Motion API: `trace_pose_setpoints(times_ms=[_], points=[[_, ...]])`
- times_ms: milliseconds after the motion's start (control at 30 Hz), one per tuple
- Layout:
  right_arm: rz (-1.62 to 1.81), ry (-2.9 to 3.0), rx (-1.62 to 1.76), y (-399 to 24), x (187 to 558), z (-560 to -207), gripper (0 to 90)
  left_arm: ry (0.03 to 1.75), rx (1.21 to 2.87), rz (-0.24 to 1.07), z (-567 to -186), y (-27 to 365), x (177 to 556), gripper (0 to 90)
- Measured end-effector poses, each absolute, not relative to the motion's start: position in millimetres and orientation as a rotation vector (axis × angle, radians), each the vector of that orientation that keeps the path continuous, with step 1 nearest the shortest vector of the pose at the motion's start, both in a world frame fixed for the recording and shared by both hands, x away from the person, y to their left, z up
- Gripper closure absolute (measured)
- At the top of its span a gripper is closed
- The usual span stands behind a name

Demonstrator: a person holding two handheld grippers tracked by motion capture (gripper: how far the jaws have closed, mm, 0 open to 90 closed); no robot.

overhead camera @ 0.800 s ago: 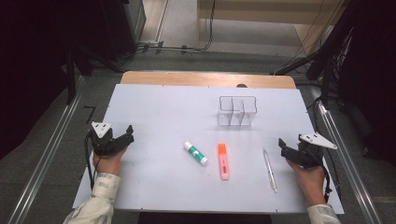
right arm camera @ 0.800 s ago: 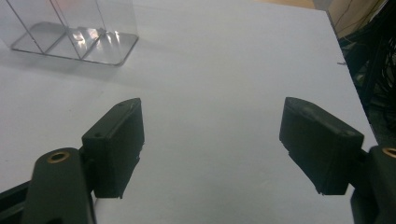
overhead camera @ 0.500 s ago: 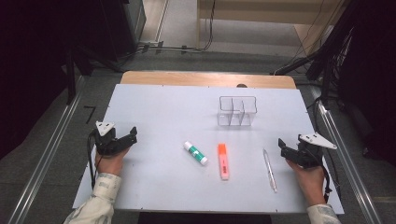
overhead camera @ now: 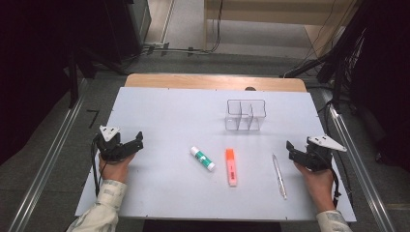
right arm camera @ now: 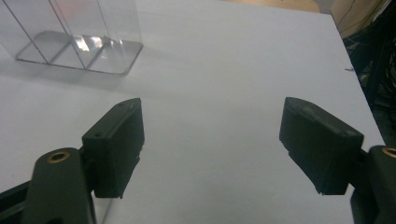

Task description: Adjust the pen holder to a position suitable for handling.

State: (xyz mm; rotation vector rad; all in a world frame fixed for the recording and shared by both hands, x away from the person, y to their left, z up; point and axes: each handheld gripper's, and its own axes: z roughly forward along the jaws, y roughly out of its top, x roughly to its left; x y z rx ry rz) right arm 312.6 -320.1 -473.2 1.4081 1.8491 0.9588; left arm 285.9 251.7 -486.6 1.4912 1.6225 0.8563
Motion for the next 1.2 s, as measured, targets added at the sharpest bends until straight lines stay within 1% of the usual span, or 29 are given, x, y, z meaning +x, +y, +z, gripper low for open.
trace_pose_setpoints(times_ms=[167, 267, 300, 333, 367, 467, 533, 567, 633, 667, 733, 833, 867, 900, 933, 1067, 1167, 1200], points=[[0.968, 1.86, 1.386, -314, 317, -470, 20.9, 1.618, 1.499, 0.861, -487, 249, 286, 4.9], [0.972, 1.859, 1.386, -311, 319, -470, 22.4, 1.619, 1.503, 0.865, -487, 248, 287, 5.3], [0.972, 1.862, 1.385, -311, 320, -470, 24.3, 1.616, 1.499, 0.864, -487, 247, 287, 6.1], [0.977, 1.864, 1.381, -310, 323, -469, 29.3, 1.615, 1.493, 0.871, -486, 246, 287, 10.0], [0.977, 1.864, 1.381, -310, 323, -469, 29.3, 1.613, 1.482, 0.876, -486, 244, 288, 10.0], [0.991, 1.868, 1.387, -310, 331, -469, 38.6, 1.603, 1.45, 0.892, -483, 238, 291, 27.7], [0.992, 1.866, 1.399, -311, 337, -469, 41.2, 1.582, 1.443, 0.897, -479, 228, 298, 36.4], [0.992, 1.865, 1.401, -311, 339, -469, 43.7, 1.569, 1.464, 0.908, -477, 222, 301, 41.9], [0.995, 1.854, 1.422, -312, 346, -469, 46.3, 1.545, 1.498, 0.916, -475, 211, 307, 48.4], [1.004, 1.847, 1.431, -312, 350, -469, 49.0, 1.535, 1.514, 0.916, -474, 205, 311, 52.0], [1.009, 1.847, 1.447, -312, 358, -469, 53.3, 1.526, 1.542, 0.914, -473, 191, 319, 61.4], [0.986, 1.843, 1.45, -310, 368, -472, 64.3, 1.502, 1.605, 0.889, -470, 169, 332, 78.2], [0.984, 1.841, 1.455, -309, 370, -472, 69.6, 1.502, 1.605, 0.889, -470, 169, 332, 83.0], [0.974, 1.846, 1.458, -308, 374, -474, 73.3, 1.477, 1.649, 0.876, -467, 150, 342, 86.6], [0.976, 1.851, 1.463, -306, 378, -475, 77.4, 1.468, 1.662, 0.871, -465, 144, 346, 89.7], [0.947, 1.886, 1.452, -295, 392, -478, 87.8, 1.43, 1.717, 0.818, -456, 111, 365, 90.0], [0.944, 1.902, 1.437, -287, 400, -475, 87.9, 1.421, 1.759, 0.767, -455, 88, 380, 90.0], [0.938, 1.911, 1.43, -284, 403, -474, 87.9, 1.421, 1.759, 0.767, -455, 88, 380, 90.0]])
